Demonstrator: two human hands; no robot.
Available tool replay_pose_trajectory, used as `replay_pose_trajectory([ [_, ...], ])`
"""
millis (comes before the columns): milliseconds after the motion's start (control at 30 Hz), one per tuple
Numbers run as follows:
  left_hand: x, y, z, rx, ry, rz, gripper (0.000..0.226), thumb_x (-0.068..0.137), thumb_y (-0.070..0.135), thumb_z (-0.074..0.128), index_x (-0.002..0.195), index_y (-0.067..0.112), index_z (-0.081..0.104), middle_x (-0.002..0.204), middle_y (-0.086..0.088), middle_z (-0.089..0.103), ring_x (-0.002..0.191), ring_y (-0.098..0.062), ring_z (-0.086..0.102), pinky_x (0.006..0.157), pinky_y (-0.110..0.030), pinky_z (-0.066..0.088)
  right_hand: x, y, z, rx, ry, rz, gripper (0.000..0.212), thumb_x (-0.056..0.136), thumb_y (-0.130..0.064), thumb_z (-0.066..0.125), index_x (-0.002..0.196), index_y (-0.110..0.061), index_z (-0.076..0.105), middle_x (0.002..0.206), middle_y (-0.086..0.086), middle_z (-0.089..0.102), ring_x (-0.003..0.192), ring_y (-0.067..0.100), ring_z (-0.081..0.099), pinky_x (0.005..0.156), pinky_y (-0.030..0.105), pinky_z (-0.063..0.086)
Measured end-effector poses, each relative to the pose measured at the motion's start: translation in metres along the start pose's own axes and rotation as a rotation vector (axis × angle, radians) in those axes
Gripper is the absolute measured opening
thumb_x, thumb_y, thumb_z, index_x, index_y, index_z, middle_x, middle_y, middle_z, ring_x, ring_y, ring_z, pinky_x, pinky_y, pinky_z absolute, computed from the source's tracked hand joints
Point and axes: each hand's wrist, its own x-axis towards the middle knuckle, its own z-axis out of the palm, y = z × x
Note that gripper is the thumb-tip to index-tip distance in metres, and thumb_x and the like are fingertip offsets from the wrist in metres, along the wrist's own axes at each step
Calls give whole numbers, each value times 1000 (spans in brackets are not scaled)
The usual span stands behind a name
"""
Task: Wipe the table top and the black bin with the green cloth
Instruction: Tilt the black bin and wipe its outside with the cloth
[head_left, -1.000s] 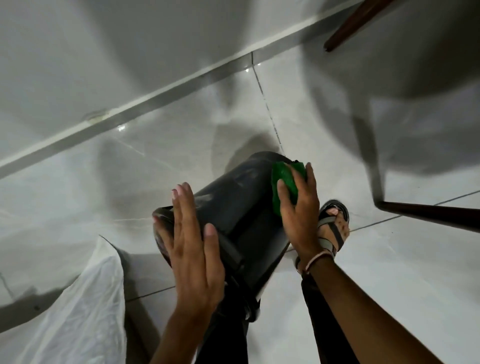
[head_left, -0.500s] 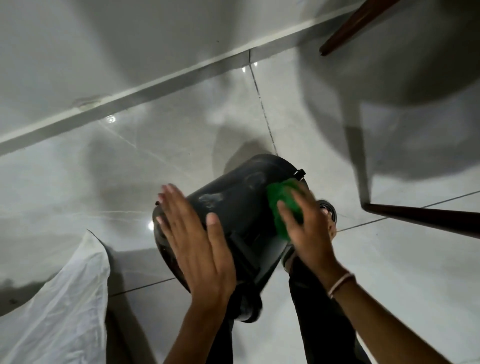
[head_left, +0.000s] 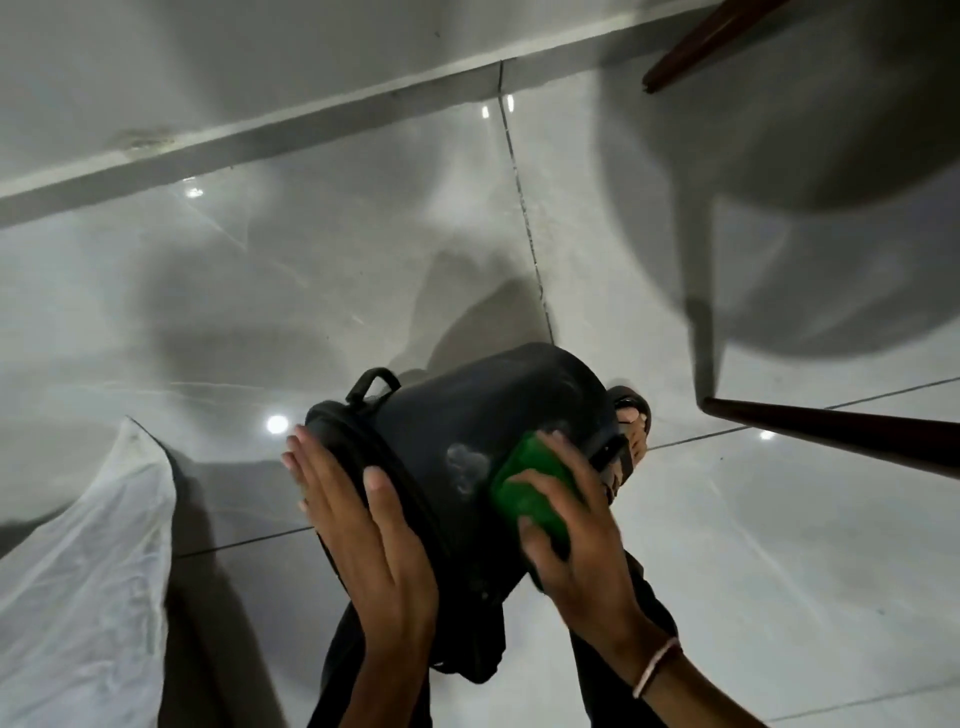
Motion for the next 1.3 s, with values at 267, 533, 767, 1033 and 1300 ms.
replay_pose_trajectory([
  [267, 17, -2, -3, 141, -58, -6, 60, 109, 46, 17, 167, 38, 9, 179, 3, -2, 165, -10, -10, 134, -56, -5, -44, -67, 20, 203, -9, 74, 39, 98, -56, 49, 127, -36, 66, 165, -6, 32, 157, 13, 27, 124, 21, 28],
  [533, 24, -2, 2, 225, -109, 139, 52, 110, 47, 26, 161, 47, 26, 179, -1, 3, 166, -17, -7, 132, -64, 1, -28, -24, 23, 145, 225, 328, 32, 100, -56, 40, 124, -45, 58, 156, -6, 42, 147, 10, 40, 123, 44, 36],
  [767, 32, 6, -2, 209, -110, 96, 51, 111, 40, 28, 162, 43, 30, 179, -3, 6, 166, -16, -5, 132, -65, 4, -49, -47, 35, 280, 46, 79, 22, 94, -36, 60, 101, -22, 74, 158, 0, 42, 152, 20, 38, 123, 26, 30],
  [1033, 34, 15, -2, 222, -125, 140, 58, 106, 22, 29, 158, 46, 37, 178, -10, 8, 167, -24, -3, 131, -66, 6, -33, -10, 21, 179, 60, -7, 15, 94, -33, 69, 92, -19, 72, 159, 5, 35, 145, 26, 45, 115, 47, 44],
  [1300, 40, 7, -15, 206, -102, 154, 61, 102, 6, 32, 149, 40, 49, 177, -12, 13, 166, -26, 4, 133, -61, 13, -47, -27, 38, 103, -27, -119, 14, 96, -37, 68, 99, -28, 79, 164, -5, 29, 154, 18, 32, 121, 45, 39],
])
